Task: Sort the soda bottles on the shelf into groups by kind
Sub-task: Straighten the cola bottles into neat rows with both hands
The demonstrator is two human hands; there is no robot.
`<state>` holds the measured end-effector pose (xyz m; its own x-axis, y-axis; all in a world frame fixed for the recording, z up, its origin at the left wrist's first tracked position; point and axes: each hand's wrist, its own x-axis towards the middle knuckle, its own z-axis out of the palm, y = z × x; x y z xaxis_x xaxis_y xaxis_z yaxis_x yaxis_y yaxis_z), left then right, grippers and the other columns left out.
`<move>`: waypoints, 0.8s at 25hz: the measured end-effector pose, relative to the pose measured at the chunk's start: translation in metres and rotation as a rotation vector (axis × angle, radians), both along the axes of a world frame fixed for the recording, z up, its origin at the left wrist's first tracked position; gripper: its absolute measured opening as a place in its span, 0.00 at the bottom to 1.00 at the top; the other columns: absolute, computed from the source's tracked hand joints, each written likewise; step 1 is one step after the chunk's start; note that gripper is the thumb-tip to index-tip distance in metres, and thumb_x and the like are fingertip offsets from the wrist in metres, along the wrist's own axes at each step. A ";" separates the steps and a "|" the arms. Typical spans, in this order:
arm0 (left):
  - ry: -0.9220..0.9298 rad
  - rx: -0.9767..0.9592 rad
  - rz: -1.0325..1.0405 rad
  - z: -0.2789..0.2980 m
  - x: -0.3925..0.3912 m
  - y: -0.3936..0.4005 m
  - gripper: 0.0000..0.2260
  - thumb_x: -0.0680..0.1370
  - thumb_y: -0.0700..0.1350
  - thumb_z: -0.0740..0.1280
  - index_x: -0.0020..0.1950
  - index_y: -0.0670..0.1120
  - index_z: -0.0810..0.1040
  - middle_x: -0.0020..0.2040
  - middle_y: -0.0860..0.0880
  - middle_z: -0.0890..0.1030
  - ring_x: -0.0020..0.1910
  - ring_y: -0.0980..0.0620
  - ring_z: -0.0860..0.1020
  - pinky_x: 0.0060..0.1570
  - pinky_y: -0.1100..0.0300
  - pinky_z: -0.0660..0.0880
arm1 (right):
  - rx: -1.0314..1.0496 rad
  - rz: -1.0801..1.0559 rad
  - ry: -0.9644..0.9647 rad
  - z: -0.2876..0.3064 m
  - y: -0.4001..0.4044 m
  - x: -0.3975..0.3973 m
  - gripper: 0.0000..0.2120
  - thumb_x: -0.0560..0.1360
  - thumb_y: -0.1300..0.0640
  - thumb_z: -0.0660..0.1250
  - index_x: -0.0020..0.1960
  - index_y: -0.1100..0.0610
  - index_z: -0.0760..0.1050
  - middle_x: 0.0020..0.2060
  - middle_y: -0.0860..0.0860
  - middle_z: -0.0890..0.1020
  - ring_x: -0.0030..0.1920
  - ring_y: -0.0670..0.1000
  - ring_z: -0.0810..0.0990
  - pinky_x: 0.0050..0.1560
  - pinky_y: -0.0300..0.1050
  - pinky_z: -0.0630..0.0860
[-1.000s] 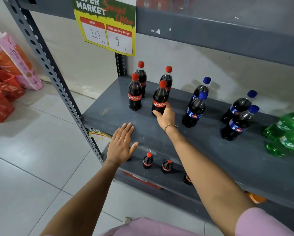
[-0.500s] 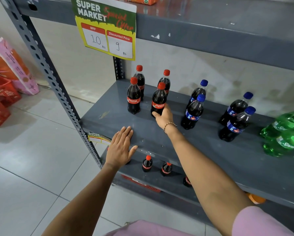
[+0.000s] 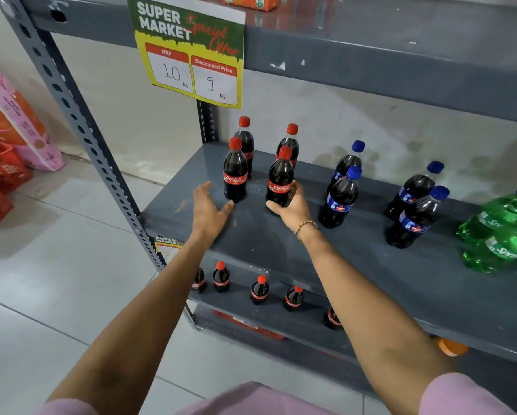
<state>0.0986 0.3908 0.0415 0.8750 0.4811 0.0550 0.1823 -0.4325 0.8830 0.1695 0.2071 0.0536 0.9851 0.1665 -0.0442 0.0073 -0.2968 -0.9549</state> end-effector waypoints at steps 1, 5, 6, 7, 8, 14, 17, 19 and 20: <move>0.070 -0.134 -0.030 0.005 0.012 0.005 0.32 0.73 0.47 0.71 0.72 0.43 0.60 0.70 0.43 0.68 0.67 0.46 0.68 0.66 0.52 0.66 | 0.000 -0.007 -0.009 0.000 0.001 0.002 0.34 0.68 0.62 0.73 0.68 0.57 0.59 0.62 0.54 0.75 0.59 0.49 0.73 0.59 0.41 0.67; 0.075 -0.119 -0.126 0.001 0.033 0.009 0.33 0.72 0.47 0.73 0.72 0.44 0.60 0.69 0.45 0.71 0.66 0.47 0.70 0.63 0.57 0.66 | -0.019 -0.064 -0.055 -0.007 0.005 0.003 0.27 0.68 0.61 0.72 0.64 0.57 0.67 0.60 0.55 0.78 0.60 0.53 0.75 0.57 0.41 0.68; 0.051 -0.085 -0.125 -0.002 0.035 0.008 0.31 0.72 0.46 0.73 0.71 0.45 0.62 0.68 0.45 0.73 0.65 0.47 0.71 0.60 0.58 0.66 | -0.025 -0.075 -0.064 -0.009 0.006 0.002 0.26 0.68 0.61 0.72 0.64 0.57 0.67 0.60 0.55 0.78 0.60 0.53 0.76 0.56 0.40 0.68; 0.037 -0.053 -0.121 -0.005 0.037 0.008 0.29 0.73 0.47 0.72 0.70 0.45 0.64 0.66 0.45 0.74 0.63 0.47 0.72 0.58 0.59 0.66 | -0.031 -0.082 -0.072 -0.011 0.006 0.001 0.26 0.69 0.60 0.72 0.63 0.56 0.67 0.60 0.55 0.78 0.59 0.53 0.76 0.56 0.40 0.68; 0.031 -0.025 -0.124 -0.006 0.040 0.008 0.28 0.73 0.47 0.72 0.69 0.45 0.65 0.64 0.45 0.75 0.62 0.47 0.73 0.56 0.59 0.67 | -0.032 -0.086 -0.077 -0.012 0.007 0.002 0.26 0.69 0.60 0.72 0.63 0.56 0.67 0.60 0.55 0.78 0.59 0.53 0.76 0.56 0.40 0.68; 0.034 0.011 -0.158 -0.005 0.043 0.009 0.26 0.73 0.47 0.72 0.68 0.45 0.67 0.63 0.44 0.77 0.59 0.47 0.74 0.56 0.59 0.68 | -0.031 -0.065 -0.079 -0.012 0.006 0.003 0.27 0.70 0.59 0.71 0.65 0.56 0.66 0.61 0.55 0.77 0.61 0.53 0.75 0.58 0.40 0.68; 0.039 -0.001 -0.188 -0.001 0.041 0.009 0.30 0.72 0.47 0.73 0.70 0.44 0.65 0.65 0.46 0.75 0.62 0.47 0.72 0.60 0.56 0.67 | -0.027 -0.037 -0.065 -0.009 0.006 -0.001 0.29 0.69 0.59 0.72 0.67 0.56 0.64 0.62 0.53 0.76 0.61 0.50 0.74 0.58 0.40 0.67; 0.001 -0.127 -0.110 0.002 0.034 0.003 0.32 0.71 0.46 0.74 0.70 0.42 0.63 0.62 0.48 0.74 0.61 0.51 0.71 0.62 0.58 0.67 | 0.004 -0.027 -0.036 -0.007 0.003 -0.008 0.32 0.69 0.60 0.72 0.68 0.57 0.60 0.60 0.49 0.73 0.60 0.46 0.71 0.60 0.40 0.67; -0.028 -0.199 -0.006 0.002 0.029 -0.003 0.29 0.72 0.46 0.74 0.67 0.41 0.65 0.59 0.47 0.74 0.57 0.52 0.72 0.62 0.59 0.69 | 0.010 -0.057 -0.028 -0.008 0.002 -0.013 0.33 0.69 0.60 0.72 0.68 0.58 0.58 0.59 0.49 0.71 0.59 0.46 0.71 0.61 0.41 0.67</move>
